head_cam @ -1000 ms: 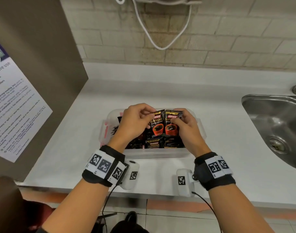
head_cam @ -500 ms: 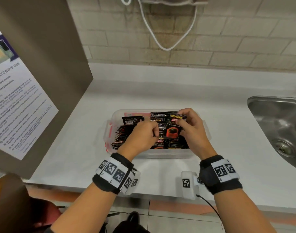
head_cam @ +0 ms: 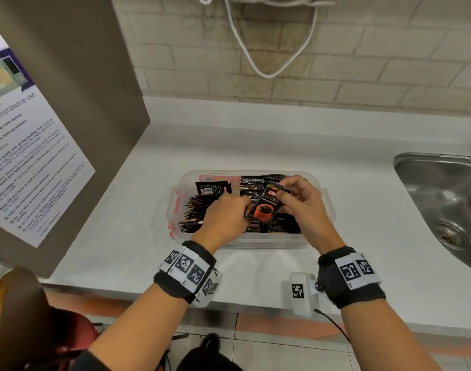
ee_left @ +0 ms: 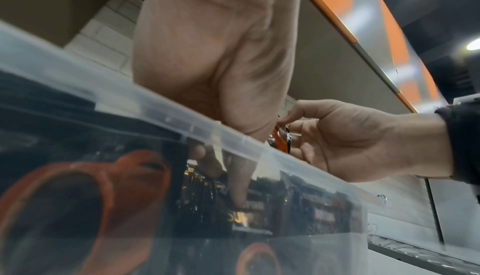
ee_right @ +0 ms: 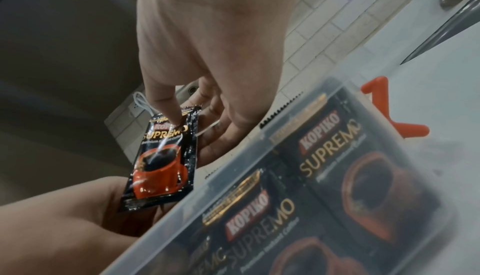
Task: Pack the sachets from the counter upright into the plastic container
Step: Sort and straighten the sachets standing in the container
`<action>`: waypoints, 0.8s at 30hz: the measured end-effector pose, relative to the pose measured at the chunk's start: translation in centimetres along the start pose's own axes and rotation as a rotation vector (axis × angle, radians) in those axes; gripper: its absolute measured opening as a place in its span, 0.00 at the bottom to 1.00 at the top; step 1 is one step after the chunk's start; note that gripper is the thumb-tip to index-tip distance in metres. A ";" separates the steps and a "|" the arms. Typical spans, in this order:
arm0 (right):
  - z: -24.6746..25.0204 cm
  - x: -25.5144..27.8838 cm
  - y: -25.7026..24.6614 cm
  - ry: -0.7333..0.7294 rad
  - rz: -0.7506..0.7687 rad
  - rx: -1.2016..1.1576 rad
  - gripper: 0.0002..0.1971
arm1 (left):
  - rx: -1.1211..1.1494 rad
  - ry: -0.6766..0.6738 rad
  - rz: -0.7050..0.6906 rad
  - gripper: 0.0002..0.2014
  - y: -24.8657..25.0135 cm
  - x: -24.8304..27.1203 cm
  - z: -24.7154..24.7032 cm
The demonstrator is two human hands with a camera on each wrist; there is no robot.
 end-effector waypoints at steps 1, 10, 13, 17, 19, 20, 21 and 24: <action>0.0 0.0 0.0 0.002 -0.004 0.004 0.09 | -0.001 -0.016 -0.006 0.09 0.0 0.0 0.1; 0.2 -0.1 -0.5 0.012 -0.013 0.024 0.07 | 0.151 -0.170 -0.107 0.24 -0.5 0.7 3.3; 0.0 -0.3 -0.6 0.009 -0.001 -0.008 0.07 | 0.304 -0.152 -0.160 0.22 -0.1 1.0 4.7; -0.1 -0.5 -0.9 0.014 0.005 -0.057 0.08 | 0.442 -0.115 -0.186 0.11 0.1 1.0 5.3; 0.1 -0.5 -1.0 0.022 -0.002 -0.071 0.08 | 0.496 -0.057 -0.198 0.07 0.0 1.0 5.3; 0.2 -0.5 -1.0 0.028 -0.004 -0.070 0.08 | 0.537 -0.015 -0.205 0.05 -0.1 1.0 5.3; 0.3 -0.5 -1.1 0.032 -0.006 -0.055 0.08 | 0.586 0.036 -0.207 0.05 -0.2 1.0 5.2; 0.3 -0.1 -1.0 -0.003 -0.009 0.026 0.12 | 0.734 0.177 -0.204 0.05 -0.5 0.9 5.3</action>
Point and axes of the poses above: each hand's wrist, its own x-axis away from the middle knuckle, its own z-axis out of the back of the hand, y = z × x, the point moved 2 cm from there along -x, towards the middle knuckle, and after that the axes turned 14 degrees about -y, right-handed, at the moved point
